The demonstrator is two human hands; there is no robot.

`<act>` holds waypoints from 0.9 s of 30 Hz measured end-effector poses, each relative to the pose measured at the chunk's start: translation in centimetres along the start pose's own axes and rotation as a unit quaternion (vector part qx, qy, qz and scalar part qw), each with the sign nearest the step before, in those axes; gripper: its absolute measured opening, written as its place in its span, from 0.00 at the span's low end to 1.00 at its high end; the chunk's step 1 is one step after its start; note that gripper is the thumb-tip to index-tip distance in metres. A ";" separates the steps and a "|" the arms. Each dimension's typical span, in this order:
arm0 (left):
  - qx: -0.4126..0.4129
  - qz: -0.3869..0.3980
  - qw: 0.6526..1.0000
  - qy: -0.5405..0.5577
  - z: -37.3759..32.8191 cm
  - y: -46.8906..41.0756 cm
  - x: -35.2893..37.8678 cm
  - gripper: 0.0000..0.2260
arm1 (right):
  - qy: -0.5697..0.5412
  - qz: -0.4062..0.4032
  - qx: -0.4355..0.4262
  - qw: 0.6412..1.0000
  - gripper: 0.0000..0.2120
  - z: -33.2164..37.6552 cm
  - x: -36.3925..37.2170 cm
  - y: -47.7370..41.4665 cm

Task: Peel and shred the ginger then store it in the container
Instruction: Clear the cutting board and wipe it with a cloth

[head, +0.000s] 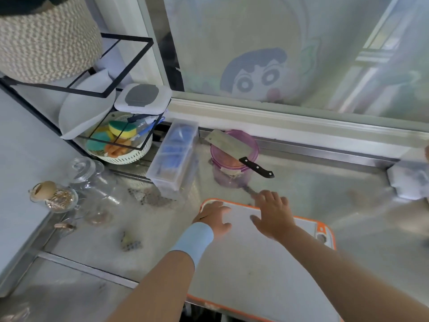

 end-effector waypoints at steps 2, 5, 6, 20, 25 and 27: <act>-0.023 0.044 0.998 -0.033 0.7 1.0 1.3 0.29 | 0.020 0.132 0.010 0.991 0.37 -0.2 2.2 2.6; -0.032 0.063 0.993 -0.092 2.3 2.9 2.4 0.32 | 0.014 0.176 0.000 0.984 0.43 0.7 3.2 5.1; -0.031 0.059 0.992 -0.111 2.8 3.7 2.4 0.31 | 0.008 0.176 -0.003 0.984 0.44 1.1 3.1 5.7; 0.040 0.050 0.991 -0.118 3.7 9.7 8.1 0.33 | -0.080 0.242 0.150 0.955 0.54 1.6 5.3 18.3; 0.047 0.017 0.987 -0.153 5.1 11.4 10.5 0.34 | -0.057 0.180 0.170 0.967 0.43 3.8 5.4 19.4; 0.038 -0.016 0.991 -0.127 6.7 12.2 10.4 0.32 | -0.050 0.168 0.220 0.960 0.40 4.3 6.2 19.7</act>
Point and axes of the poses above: each hand's wrist, its own y-axis away from the middle knuckle, its own x-axis out of the palm, z = x × y, the point moved 3 cm from there along -y, towards the middle knuckle, and after that the axes turned 14 degrees about y, right-handed, at the moved point
